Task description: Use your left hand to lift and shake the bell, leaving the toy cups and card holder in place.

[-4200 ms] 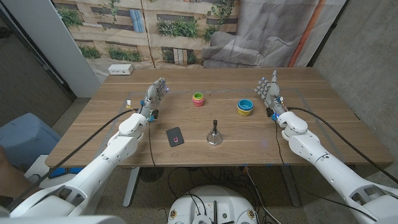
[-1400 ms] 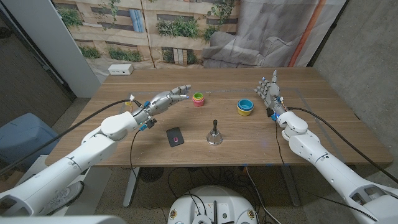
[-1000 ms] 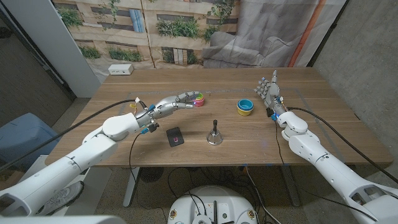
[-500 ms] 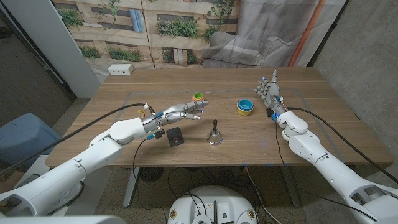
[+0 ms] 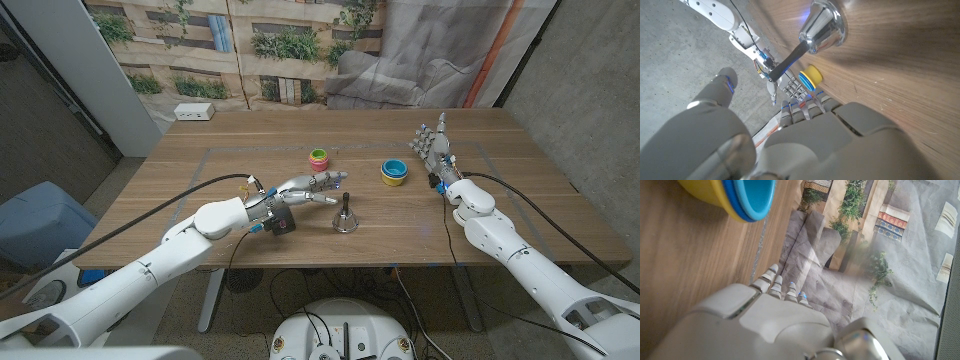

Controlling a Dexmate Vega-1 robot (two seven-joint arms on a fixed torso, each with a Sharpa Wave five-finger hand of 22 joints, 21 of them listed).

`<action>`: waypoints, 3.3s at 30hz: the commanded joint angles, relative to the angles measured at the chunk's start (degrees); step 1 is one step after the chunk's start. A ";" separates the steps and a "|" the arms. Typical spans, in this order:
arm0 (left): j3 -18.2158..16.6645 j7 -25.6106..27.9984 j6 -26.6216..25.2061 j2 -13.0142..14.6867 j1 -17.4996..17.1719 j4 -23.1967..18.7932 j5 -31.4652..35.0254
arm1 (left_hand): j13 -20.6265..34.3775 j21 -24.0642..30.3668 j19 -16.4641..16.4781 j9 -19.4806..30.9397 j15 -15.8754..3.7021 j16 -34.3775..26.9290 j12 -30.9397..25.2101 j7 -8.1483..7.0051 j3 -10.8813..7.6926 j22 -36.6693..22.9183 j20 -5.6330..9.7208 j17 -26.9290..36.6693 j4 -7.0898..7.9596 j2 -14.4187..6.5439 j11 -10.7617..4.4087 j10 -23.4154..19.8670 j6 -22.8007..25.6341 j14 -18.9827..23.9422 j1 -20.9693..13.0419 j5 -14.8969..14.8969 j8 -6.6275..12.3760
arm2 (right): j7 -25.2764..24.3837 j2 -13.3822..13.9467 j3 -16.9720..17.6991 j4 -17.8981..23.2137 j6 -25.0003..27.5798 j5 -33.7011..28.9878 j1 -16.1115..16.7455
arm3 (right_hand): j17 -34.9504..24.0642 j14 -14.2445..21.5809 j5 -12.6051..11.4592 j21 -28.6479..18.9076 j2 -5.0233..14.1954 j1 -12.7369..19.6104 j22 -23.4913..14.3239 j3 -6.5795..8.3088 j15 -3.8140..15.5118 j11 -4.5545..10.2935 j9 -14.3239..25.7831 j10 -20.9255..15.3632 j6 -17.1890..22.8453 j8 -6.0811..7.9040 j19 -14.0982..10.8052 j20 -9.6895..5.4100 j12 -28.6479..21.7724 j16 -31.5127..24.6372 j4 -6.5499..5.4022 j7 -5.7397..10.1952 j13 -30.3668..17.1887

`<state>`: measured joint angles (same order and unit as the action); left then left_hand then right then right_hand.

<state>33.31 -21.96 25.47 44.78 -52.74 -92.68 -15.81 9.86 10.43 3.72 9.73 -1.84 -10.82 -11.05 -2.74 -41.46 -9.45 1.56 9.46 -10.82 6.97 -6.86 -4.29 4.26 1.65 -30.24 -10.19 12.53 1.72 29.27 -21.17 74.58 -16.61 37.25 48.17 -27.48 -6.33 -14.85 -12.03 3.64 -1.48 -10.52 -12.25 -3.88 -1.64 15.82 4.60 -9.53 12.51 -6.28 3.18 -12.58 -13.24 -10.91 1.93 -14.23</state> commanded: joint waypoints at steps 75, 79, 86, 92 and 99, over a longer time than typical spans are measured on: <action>0.12 28.51 -5.52 -7.16 -7.00 -1.91 16.24 | 0.12 0.84 19.13 0.43 -7.51 -0.33 -2.04 1.39 13.71 -0.38 3.58 0.06 1.35 -2.77 -3.32 -41.66 41.31 32.29 -25.32 0.30 3.29 | 0.01 -0.06 -0.04 -0.12 -0.01 -0.02 -0.08 | -0.26 -0.23 -0.38 -0.31 5.57 0.17 -0.18 -0.35 0.10 0.23 0.18 0.47 -0.59 0.32 -0.36 -0.05 -0.28 -0.18 0.06 -0.03 -0.11; -0.47 30.60 -6.19 -7.34 -7.51 -2.07 17.06 | 0.13 0.93 19.65 0.44 -7.94 -0.49 -2.09 1.46 14.38 -0.37 3.41 0.08 1.31 -3.09 -3.28 -43.70 43.47 33.74 -25.56 0.32 3.23 | 0.00 -0.08 -0.06 -0.13 -0.02 -0.04 -0.09 | -0.26 -0.23 -0.38 -0.31 5.57 0.17 -0.18 -0.35 0.08 0.26 0.18 0.54 -0.60 0.32 -0.35 -0.06 -0.25 -0.18 0.06 -0.02 -0.11; -0.32 31.56 -7.03 -7.81 -7.16 -1.94 17.70 | 0.16 0.99 20.18 0.45 -8.17 0.81 -1.24 0.49 15.15 -0.42 1.56 0.08 1.53 -4.46 -3.23 -44.62 45.39 30.87 -25.89 0.34 2.41 | 0.00 -0.07 -0.05 -0.11 -0.02 -0.03 -0.08 | -0.26 -0.21 -0.38 -0.30 5.57 0.17 -0.18 -0.35 0.13 0.25 0.18 0.41 -0.59 0.33 -0.33 -0.03 -0.30 -0.18 0.06 0.01 -0.11; 0.45 30.56 -6.67 -8.01 -6.54 -1.55 17.42 | 0.19 0.91 20.14 0.45 -7.98 0.77 -1.20 -0.03 15.54 -0.46 1.06 0.06 1.64 -5.14 -3.65 -45.88 45.63 30.09 -25.85 0.37 1.74 | 0.26 0.01 -0.05 -0.07 0.00 0.08 -0.05 | -0.26 -0.20 -0.38 -0.31 5.58 0.17 -0.18 -0.35 0.05 0.22 0.18 0.47 -0.59 0.33 -0.34 -0.03 -0.27 -0.19 0.06 -0.01 -0.11; 1.02 30.88 -6.54 -8.59 -6.44 -1.44 17.77 | 0.21 0.90 20.31 0.50 -8.36 0.41 -1.40 -0.31 16.30 -0.48 0.93 -0.01 1.57 -5.70 -4.19 -48.95 48.07 30.33 -25.79 0.40 1.48 | 0.01 -0.04 -0.03 -0.08 -0.01 -0.01 -0.05 | -0.26 -0.19 -0.38 -0.31 5.58 0.17 -0.18 -0.35 0.16 0.23 0.18 0.48 -0.55 0.34 -0.35 -0.01 -0.27 -0.20 0.06 -0.02 -0.11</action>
<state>33.61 8.39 18.96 36.86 -59.52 -94.47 1.45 9.87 11.52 23.55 10.01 -2.88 -10.14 -12.28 -3.05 -25.55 -9.75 2.34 9.33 -9.23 1.90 -10.74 -51.61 50.80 31.92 -55.94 -9.96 14.19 1.82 29.24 -21.20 74.47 -16.62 37.30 48.11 -27.48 -6.33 -14.85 -12.03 3.64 -1.48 -10.52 -12.25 -3.88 -1.64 15.81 4.60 -9.54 12.51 -6.28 3.18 -12.58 -13.24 -10.91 1.93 -14.23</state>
